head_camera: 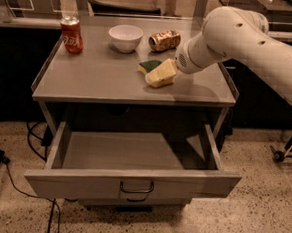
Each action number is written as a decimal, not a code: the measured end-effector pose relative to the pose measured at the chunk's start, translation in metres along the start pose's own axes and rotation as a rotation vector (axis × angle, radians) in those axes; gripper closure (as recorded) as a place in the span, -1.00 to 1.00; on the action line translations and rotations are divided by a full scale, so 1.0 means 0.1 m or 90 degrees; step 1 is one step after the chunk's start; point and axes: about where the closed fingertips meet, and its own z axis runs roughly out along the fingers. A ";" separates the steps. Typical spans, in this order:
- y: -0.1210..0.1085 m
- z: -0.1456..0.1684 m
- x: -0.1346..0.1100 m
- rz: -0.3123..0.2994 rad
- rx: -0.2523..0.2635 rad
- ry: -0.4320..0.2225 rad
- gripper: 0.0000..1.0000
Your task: Place sponge into top drawer
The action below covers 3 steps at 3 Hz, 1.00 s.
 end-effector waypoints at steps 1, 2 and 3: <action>0.00 0.15 -0.01 0.014 -0.007 -0.012 -1.00; 0.03 0.36 -0.06 0.017 -0.017 -0.024 -1.00; 0.04 0.37 -0.06 0.016 -0.018 -0.023 -1.00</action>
Offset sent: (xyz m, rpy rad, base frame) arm 0.0288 0.0176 -0.0209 0.0703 -0.0215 -0.0062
